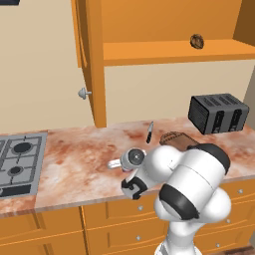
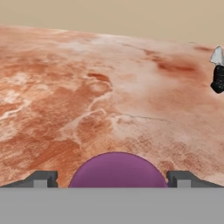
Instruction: Pick the bread, place it on the cutting board, pick the jam, place it on the counter, and close the cabinet.
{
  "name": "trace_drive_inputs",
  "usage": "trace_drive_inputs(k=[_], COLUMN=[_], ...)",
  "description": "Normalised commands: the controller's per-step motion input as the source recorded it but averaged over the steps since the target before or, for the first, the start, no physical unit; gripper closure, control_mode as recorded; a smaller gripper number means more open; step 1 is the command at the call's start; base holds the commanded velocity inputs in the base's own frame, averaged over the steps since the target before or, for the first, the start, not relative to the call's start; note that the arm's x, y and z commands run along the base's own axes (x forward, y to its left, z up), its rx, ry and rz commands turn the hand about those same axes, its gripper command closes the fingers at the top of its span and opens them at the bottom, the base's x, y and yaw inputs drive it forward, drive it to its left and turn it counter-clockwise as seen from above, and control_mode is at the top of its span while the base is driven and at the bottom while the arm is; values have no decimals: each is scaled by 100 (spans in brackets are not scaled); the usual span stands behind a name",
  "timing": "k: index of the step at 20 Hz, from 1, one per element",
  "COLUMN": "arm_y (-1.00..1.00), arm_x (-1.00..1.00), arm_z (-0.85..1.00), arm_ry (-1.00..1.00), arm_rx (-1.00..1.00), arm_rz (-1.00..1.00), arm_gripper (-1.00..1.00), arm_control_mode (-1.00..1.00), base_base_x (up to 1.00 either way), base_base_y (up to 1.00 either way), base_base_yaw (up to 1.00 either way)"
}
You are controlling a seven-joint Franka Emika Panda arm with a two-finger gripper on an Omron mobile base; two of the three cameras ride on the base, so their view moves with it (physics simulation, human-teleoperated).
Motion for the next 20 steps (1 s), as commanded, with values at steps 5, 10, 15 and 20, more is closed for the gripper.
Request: trace_drive_inputs(k=[5,10,15,20], arm_y=[-16,-13,-15,-18], arm_x=[-13,-28,-23,-14], arm_z=[4,10,18,25], arm_ry=[0,0,0,0], arm_rx=[0,0,0,0], arm_rz=[0,0,0,0], arm_gripper=[-100,-100,-100,-100], arm_control_mode=[-100,-100,-100,-100], base_base_x=[0,0,0,0], base_base_y=[0,0,0,0], base_base_yaw=[0,0,0,0])
